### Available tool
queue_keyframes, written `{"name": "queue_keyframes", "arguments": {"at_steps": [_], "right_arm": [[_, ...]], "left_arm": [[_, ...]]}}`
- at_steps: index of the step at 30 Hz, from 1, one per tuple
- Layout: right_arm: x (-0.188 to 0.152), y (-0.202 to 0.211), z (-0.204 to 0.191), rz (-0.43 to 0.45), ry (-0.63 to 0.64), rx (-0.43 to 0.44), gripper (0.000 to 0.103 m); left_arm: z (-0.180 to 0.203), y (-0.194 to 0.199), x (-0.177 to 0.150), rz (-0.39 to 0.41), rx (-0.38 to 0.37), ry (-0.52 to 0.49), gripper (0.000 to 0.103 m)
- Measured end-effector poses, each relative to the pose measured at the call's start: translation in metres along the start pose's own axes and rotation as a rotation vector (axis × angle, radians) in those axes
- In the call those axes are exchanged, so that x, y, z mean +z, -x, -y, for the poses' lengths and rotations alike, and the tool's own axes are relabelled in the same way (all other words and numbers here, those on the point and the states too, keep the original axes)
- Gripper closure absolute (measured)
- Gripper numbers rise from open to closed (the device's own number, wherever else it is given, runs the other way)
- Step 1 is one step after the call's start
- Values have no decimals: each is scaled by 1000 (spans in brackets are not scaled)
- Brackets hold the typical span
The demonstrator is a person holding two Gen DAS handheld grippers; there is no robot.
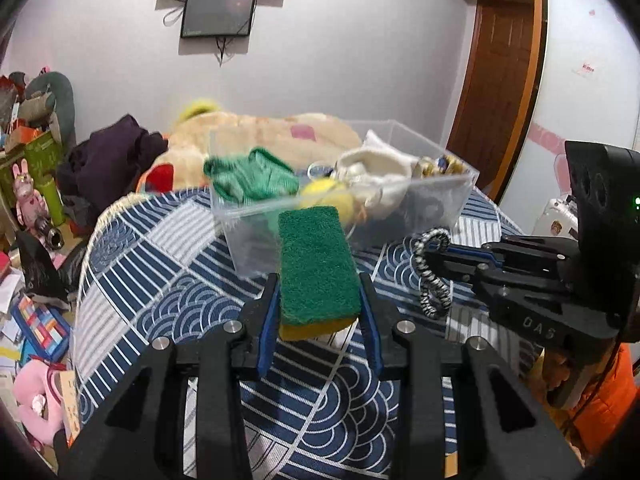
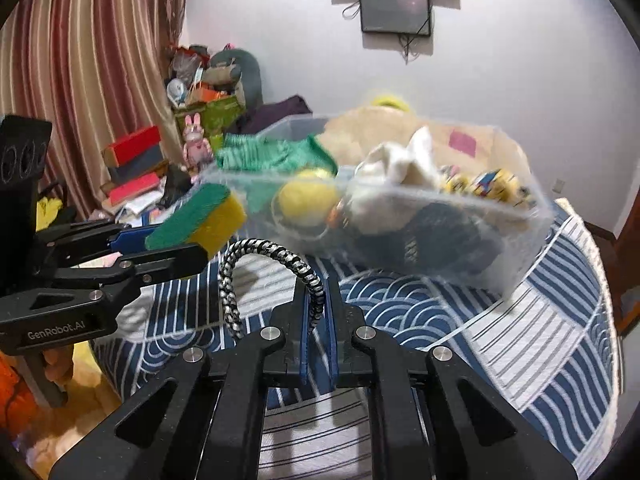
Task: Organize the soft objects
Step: 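Grasp the green sponge with the left gripper while the right grasps the braided bracelet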
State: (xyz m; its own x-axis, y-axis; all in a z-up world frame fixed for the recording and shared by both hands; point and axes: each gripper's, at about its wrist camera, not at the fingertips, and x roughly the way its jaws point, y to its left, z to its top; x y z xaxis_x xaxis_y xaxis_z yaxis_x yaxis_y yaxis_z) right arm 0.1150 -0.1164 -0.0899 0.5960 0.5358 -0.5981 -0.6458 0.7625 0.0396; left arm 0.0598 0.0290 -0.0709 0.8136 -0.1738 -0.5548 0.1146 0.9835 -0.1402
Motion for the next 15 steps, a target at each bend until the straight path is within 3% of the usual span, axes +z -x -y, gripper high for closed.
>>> {"name": "queue_keyframes", "arguments": {"at_steps": [8, 15], "right_arm": [[26, 29, 14, 118, -25, -51, 97], [51, 30, 28, 161, -38, -130, 96]], "left_arm": [[2, 11, 32, 87, 13, -6, 67], [-2, 0, 64, 123, 11, -13, 67]]}}
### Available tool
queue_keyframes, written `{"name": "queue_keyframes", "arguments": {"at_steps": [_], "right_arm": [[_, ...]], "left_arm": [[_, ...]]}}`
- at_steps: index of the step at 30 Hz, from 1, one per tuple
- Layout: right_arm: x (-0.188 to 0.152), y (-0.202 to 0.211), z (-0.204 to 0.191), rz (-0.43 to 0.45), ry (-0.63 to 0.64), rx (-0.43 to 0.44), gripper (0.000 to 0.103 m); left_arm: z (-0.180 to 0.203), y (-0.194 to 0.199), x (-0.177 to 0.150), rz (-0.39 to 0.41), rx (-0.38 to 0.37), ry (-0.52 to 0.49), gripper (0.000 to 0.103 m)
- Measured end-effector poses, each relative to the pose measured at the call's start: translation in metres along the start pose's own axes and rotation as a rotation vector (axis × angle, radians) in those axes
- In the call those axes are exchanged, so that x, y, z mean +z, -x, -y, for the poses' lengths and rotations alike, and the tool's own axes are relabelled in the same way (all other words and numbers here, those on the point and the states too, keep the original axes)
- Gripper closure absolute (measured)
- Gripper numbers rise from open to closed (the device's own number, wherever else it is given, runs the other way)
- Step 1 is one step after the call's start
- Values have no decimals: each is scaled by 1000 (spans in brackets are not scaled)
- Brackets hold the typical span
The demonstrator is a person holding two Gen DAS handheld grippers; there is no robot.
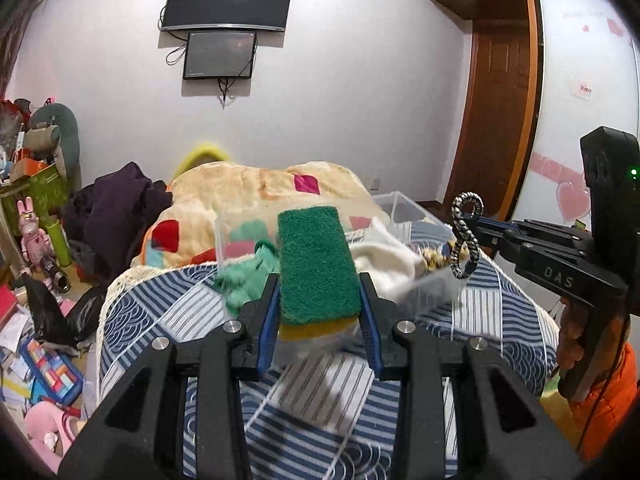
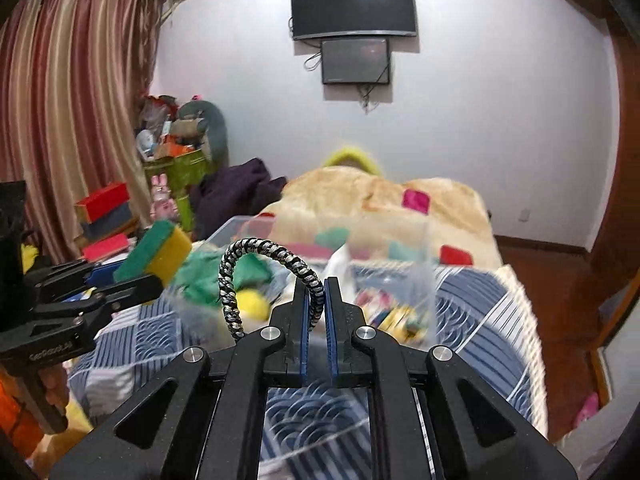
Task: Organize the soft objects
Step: 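Grasp the green sponge with the left gripper while the right grasps the braided bracelet, then release the sponge and bracelet into the clear box with both grippers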
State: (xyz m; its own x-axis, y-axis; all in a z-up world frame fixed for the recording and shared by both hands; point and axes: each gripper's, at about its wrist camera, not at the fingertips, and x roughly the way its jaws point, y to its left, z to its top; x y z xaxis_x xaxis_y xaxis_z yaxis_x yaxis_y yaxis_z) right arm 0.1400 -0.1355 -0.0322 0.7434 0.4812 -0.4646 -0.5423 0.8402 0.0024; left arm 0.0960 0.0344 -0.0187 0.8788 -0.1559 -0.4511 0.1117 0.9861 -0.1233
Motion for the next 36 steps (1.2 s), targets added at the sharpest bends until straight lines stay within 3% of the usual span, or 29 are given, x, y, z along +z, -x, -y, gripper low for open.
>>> {"name": "queue_keyframes", "arguments": {"at_steps": [7, 18, 21, 23, 25, 30, 36], "right_arm": [[11, -27, 4, -41, 2, -34, 96], [9, -67, -10, -150, 83, -28, 96], [5, -67, -9, -169, 99, -25, 87], [3, -62, -7, -167, 96, -20, 65], [4, -57, -6, -152, 93, -24, 58], [8, -37, 1, -121, 77, -15, 56], [19, -2, 4, -39, 58, 3, 54]], "left_arm": [[-6, -41, 12, -55, 20, -11, 67], [-9, -81, 1, -141, 46, -26, 67], [-7, -80, -1, -150, 45, -35, 63], [-7, -77, -1, -144, 44, -32, 57], [-7, -72, -1, -145, 25, -7, 52], [-7, -60, 0, -133, 12, 10, 51], [1, -20, 9, -51, -13, 18, 50]]}}
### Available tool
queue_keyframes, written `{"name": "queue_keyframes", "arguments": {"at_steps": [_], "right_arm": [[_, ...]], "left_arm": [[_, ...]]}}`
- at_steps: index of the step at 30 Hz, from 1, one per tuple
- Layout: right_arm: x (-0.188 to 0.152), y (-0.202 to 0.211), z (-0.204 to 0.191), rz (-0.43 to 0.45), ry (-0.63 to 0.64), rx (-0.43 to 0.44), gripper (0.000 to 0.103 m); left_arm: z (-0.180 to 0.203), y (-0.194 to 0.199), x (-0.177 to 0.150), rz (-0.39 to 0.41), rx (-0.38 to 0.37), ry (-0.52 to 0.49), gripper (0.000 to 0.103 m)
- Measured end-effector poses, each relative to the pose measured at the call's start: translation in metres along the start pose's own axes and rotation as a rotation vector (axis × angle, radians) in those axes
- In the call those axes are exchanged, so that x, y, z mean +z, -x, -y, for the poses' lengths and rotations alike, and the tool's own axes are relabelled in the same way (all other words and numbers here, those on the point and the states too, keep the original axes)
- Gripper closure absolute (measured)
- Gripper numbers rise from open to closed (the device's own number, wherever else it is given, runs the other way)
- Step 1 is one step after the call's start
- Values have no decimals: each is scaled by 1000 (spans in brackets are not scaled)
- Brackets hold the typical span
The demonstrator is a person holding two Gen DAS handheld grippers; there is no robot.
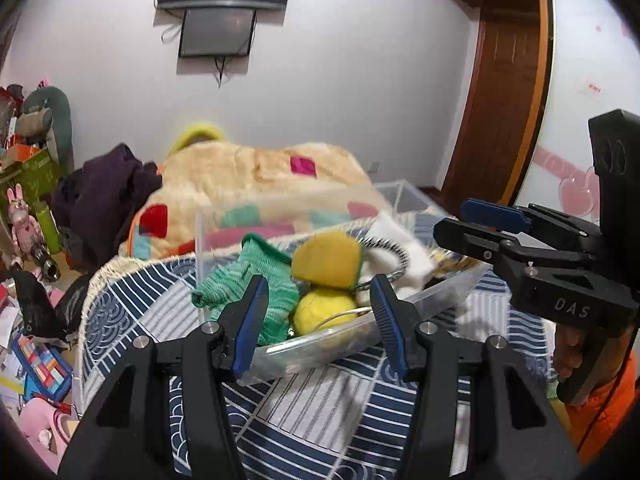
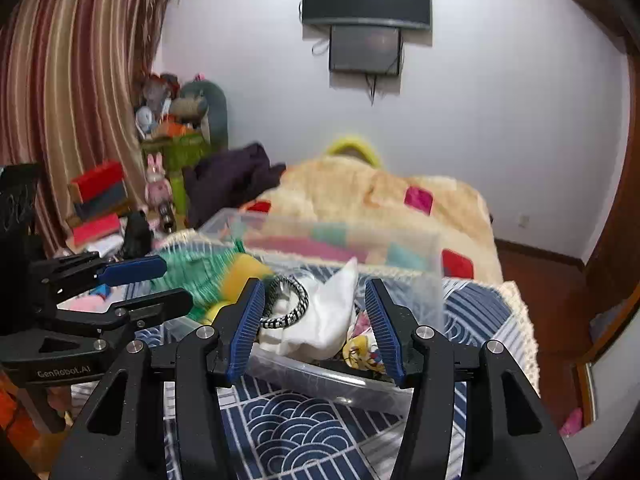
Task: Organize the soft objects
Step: 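Release the sponge and bracelet into the clear box with both grippers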
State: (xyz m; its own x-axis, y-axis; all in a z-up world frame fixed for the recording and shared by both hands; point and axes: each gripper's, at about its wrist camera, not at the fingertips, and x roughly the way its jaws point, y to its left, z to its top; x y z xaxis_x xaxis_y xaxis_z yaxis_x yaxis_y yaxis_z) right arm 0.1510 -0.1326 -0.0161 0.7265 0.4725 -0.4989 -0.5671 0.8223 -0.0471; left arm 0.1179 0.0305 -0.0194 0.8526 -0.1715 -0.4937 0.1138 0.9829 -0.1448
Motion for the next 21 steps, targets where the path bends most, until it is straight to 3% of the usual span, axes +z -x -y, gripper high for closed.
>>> {"name": "queue_keyframes", "arguments": {"at_steps": [6, 11, 16, 21], "right_arm": [[5, 37, -4, 97, -18, 27, 48], [0, 64, -13, 159, -13, 39, 23], [-9, 77, -19, 194, -14, 22, 19], [-18, 81, -26, 227, 1, -15, 0]], "left_arm": [[19, 49, 4, 126, 10, -26, 43], [31, 78, -2, 186, -1, -33, 36], [41, 96, -15, 245, 12, -30, 22], [49, 102, -24, 265, 33, -47, 17]]}}
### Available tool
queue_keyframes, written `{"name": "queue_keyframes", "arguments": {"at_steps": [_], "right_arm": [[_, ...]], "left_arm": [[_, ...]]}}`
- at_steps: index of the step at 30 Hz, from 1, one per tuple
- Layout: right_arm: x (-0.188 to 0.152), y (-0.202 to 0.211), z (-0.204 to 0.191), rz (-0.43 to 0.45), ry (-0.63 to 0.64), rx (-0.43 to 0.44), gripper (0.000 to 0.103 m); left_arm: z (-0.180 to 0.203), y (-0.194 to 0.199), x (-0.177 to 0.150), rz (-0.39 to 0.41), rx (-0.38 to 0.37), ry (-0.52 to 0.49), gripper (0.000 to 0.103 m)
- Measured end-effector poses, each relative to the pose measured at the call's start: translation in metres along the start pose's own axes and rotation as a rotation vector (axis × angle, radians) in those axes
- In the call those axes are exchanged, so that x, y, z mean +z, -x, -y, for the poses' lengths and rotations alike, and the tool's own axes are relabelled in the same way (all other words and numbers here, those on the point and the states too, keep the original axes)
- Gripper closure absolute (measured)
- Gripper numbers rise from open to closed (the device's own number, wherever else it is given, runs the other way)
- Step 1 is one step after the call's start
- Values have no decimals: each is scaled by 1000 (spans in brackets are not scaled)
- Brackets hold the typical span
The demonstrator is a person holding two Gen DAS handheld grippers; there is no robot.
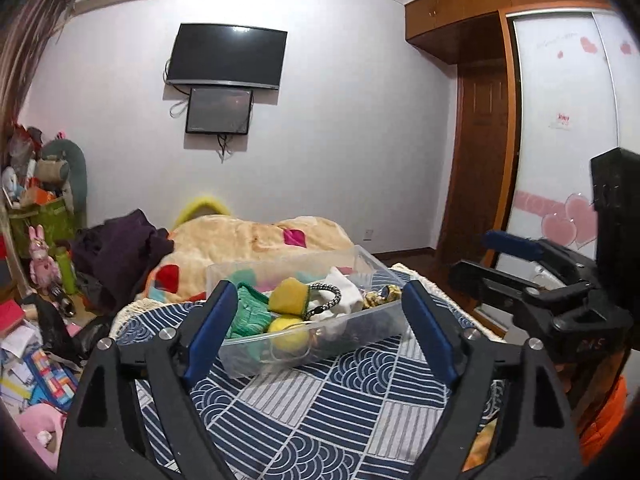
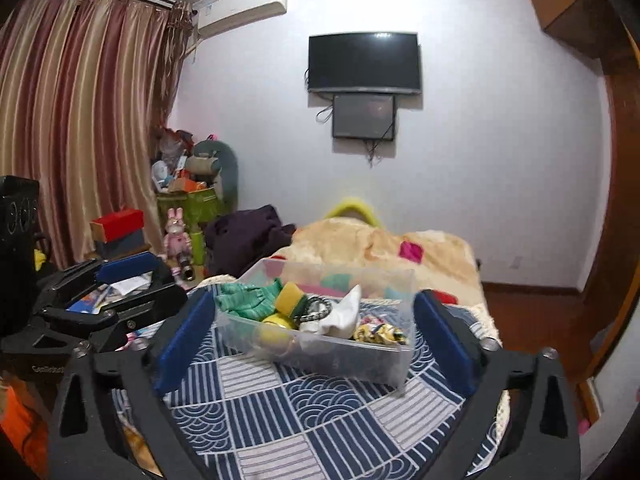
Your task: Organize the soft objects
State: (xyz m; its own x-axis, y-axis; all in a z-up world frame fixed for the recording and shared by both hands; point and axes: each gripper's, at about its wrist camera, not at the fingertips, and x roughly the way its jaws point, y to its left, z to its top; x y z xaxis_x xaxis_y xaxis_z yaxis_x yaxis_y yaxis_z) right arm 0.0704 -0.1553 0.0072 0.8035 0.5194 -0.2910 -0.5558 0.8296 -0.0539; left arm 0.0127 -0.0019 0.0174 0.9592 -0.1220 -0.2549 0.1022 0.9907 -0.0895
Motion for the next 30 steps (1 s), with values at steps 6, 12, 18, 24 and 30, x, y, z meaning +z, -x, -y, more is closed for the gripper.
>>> {"name": "queue_keyframes", "arguments": {"at_steps": [6, 12, 18, 24, 30], "right_arm": [[-7, 4, -5, 25, 3, -12, 0], [-18, 8, -2, 34, -28, -17, 0], [-23, 9, 5, 34, -55, -16, 0], [-25, 9, 7, 30, -56, -18, 0], [-25, 10, 11, 31, -65, -14, 0]], "left_arm": [[4, 8, -8, 25, 37, -15, 11], [0, 7, -13, 23, 35, -7, 8], [-1, 4, -17, 17, 34, -5, 8], [-1, 2, -19, 9, 27, -7, 8], [-1, 2, -18, 9, 24, -5, 8]]}}
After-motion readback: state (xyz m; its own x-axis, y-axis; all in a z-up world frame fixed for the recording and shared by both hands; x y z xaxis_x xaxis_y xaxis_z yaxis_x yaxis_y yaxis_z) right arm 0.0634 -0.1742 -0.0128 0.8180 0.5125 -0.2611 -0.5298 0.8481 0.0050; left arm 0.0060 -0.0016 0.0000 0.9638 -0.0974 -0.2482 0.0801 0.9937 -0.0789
